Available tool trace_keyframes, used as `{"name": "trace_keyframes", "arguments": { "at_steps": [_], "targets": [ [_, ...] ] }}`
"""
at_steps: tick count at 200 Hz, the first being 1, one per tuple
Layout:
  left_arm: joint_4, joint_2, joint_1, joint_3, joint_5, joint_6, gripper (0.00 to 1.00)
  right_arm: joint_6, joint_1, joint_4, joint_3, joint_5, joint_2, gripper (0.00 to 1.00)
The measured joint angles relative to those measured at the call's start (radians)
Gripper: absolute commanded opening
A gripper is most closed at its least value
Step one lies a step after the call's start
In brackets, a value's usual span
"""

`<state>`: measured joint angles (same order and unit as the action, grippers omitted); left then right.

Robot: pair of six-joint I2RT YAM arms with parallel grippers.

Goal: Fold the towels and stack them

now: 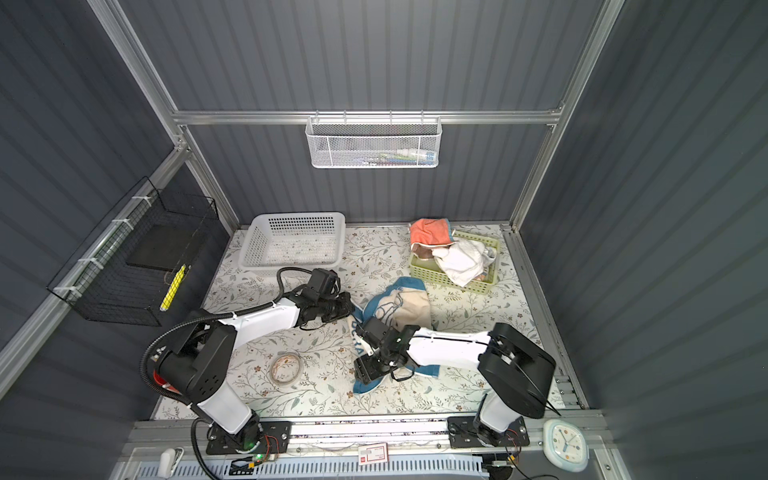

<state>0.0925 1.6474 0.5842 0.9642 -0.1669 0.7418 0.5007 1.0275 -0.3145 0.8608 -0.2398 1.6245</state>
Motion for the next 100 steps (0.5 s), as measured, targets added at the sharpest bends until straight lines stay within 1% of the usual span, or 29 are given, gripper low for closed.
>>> {"name": "trace_keyframes", "arguments": {
  "at_steps": [12,23,45,69,76,80,84,94,100],
  "targets": [
    [0.009,-0.035,0.000,0.025,0.018,-0.004,0.00,-0.024,0.000,-0.011,0.025,0.008,0.006,0.66],
    [0.029,-0.068,0.000,0.048,0.042,-0.012,0.00,-0.041,0.000,-0.013,0.028,0.021,-0.027,0.66],
    [0.119,-0.144,-0.002,0.080,0.133,-0.036,0.00,-0.057,-0.014,-0.015,0.004,0.040,-0.183,0.66],
    [0.254,-0.259,-0.022,0.058,0.237,-0.053,0.00,-0.059,-0.057,-0.016,-0.002,0.055,-0.332,0.67],
    [0.295,-0.302,-0.029,0.042,0.269,-0.054,0.14,-0.056,-0.077,-0.023,-0.002,0.066,-0.357,0.68],
    [0.315,-0.327,-0.030,0.032,0.288,-0.054,0.25,-0.053,-0.092,-0.031,-0.002,0.072,-0.368,0.68],
    [0.340,-0.354,-0.032,0.021,0.309,-0.056,0.33,-0.048,-0.111,-0.043,-0.002,0.082,-0.377,0.69],
    [0.386,-0.408,-0.038,0.000,0.355,-0.058,0.47,-0.030,-0.162,-0.070,-0.006,0.095,-0.390,0.70],
    [0.414,-0.435,-0.040,-0.008,0.379,-0.060,0.51,-0.019,-0.196,-0.082,-0.014,0.105,-0.397,0.70]
  ]
}}
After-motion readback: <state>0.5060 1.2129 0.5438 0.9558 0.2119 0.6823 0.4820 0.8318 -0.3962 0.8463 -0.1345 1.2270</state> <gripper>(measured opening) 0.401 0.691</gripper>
